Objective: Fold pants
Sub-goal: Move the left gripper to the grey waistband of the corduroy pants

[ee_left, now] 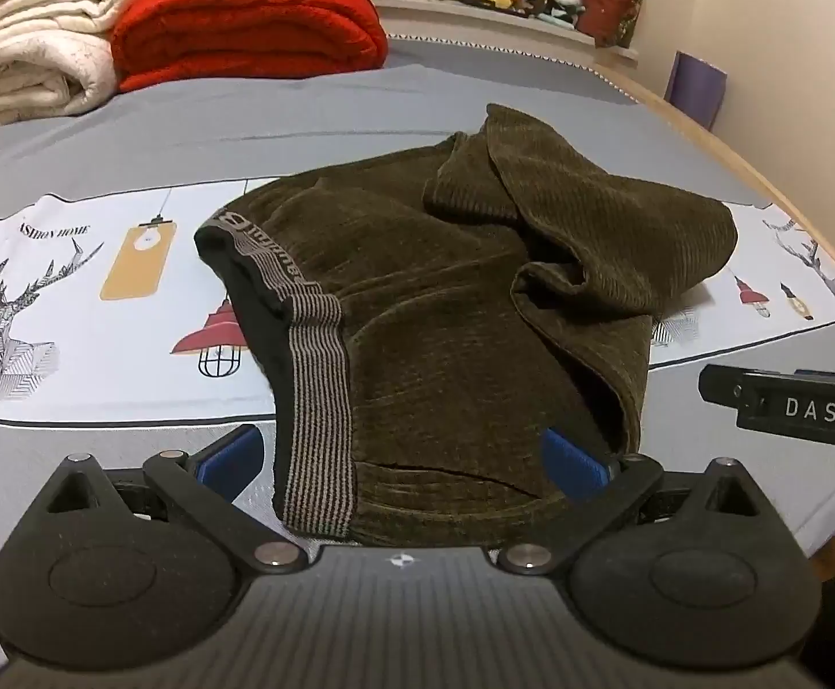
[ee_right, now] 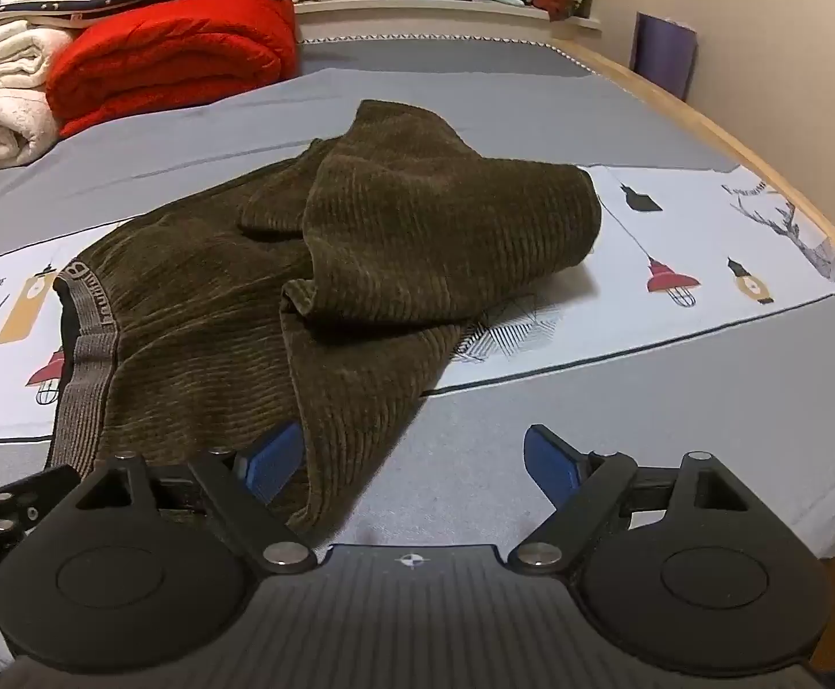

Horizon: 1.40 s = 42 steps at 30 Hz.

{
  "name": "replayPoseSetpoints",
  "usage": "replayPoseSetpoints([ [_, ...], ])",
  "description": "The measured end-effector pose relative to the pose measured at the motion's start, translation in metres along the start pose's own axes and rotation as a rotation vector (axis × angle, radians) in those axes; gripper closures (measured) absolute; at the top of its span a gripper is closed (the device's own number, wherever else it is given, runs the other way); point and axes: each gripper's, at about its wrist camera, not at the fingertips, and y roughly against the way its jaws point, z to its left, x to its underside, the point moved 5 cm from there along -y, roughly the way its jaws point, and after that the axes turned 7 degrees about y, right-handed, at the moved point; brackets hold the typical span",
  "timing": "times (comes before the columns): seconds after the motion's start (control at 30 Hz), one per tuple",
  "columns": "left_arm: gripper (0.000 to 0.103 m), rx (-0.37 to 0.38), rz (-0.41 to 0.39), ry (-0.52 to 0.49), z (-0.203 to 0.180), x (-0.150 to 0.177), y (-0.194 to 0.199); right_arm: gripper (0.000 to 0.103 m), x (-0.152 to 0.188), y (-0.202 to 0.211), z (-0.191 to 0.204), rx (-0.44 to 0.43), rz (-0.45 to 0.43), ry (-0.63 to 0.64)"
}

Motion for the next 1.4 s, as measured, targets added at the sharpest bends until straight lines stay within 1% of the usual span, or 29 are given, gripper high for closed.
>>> replayPoseSetpoints([
  [0.07, 0.0, 0.01, 0.007, -0.006, -0.0008, 0.0011, -0.0001, 0.018, -0.0004, 0.0006, 0.0033, 0.001, -0.004, 0.01],
  [0.13, 0.0, 0.044, 0.01, -0.008, -0.0015, 0.0027, 0.001, 0.018, 0.0017, -0.0016, 0.0032, 0.008, 0.002, 0.018],
  [0.2, 0.0, 0.057, 0.014, -0.008, -0.0025, 0.0035, 0.0011, 0.02, 0.0023, 0.0006, 0.004, 0.007, 0.012, 0.015],
  [0.27, 0.0, 0.073, 0.004, -0.011, -0.0038, 0.0036, 0.0027, 0.021, 0.002, -0.0038, 0.0029, 0.007, 0.024, 0.009],
  [0.43, 0.002, 0.088, -0.02, -0.035, -0.0079, 0.0043, 0.007, 0.023, 0.003, -0.0014, 0.0026, 0.004, 0.009, 0.001],
  [0.5, 0.007, 0.096, -0.017, -0.038, -0.0082, 0.0043, 0.0074, 0.023, 0.0022, -0.0014, 0.0032, 0.0, 0.004, -0.001],
  [0.57, 0.01, 0.106, -0.015, -0.04, -0.0087, 0.0046, 0.0078, 0.024, 0.001, -0.0013, 0.0027, -0.006, -0.007, -0.003],
  [0.6, 0.014, 0.108, -0.016, -0.043, -0.0092, 0.0048, 0.0078, 0.024, 0.0008, -0.0013, 0.003, -0.007, -0.008, -0.002],
  [0.67, 0.018, 0.116, -0.014, -0.045, -0.0094, 0.0048, 0.008, 0.024, 0.0012, -0.0001, 0.0023, -0.006, -0.017, -0.001],
  [0.7, 0.019, 0.119, -0.011, -0.045, -0.0095, 0.005, 0.0078, 0.024, 0.0006, -0.0003, 0.0013, -0.012, -0.025, -0.007],
  [0.77, 0.021, 0.13, -0.01, -0.041, -0.0092, 0.0049, 0.0079, 0.024, 0.0015, -0.0007, 0.0015, -0.007, -0.017, -0.005],
  [0.8, 0.024, 0.137, -0.008, -0.04, -0.0091, 0.0049, 0.0079, 0.024, 0.0025, -0.0011, 0.0014, -0.002, -0.005, 0.0],
  [0.9, 0.025, 0.136, -0.006, -0.039, -0.0084, 0.0048, 0.008, 0.024, 0.003, -0.0016, 0.0007, -0.001, 0.01, 0.004],
  [1.03, 0.025, 0.132, 0.0, -0.032, -0.0073, 0.005, 0.0068, 0.028, 0.0036, -0.0028, 0.0008, 0.002, 0.029, 0.017],
  [1.13, 0.028, 0.133, -0.002, -0.039, -0.0083, 0.0052, 0.0076, 0.028, 0.0032, -0.0036, 0.0005, 0.007, 0.032, 0.011],
  [1.23, 0.034, 0.132, 0.0, -0.046, -0.0093, 0.0063, 0.0071, 0.03, 0.0038, -0.0037, 0.0, 0.003, 0.033, 0.001],
  [1.3, 0.041, 0.127, -0.001, -0.048, -0.0091, 0.0072, 0.0064, 0.031, 0.0045, -0.004, -0.0007, 0.004, 0.033, -0.002],
  [1.33, 0.043, 0.123, -0.003, -0.052, -0.0094, 0.0075, 0.0062, 0.032, 0.0044, -0.0038, -0.0009, 0.002, 0.028, -0.003],
  [1.4, 0.05, 0.122, -0.011, -0.059, -0.0103, 0.0084, 0.0066, 0.038, 0.0046, -0.0033, -0.0006, -0.011, 0.023, -0.004],
])
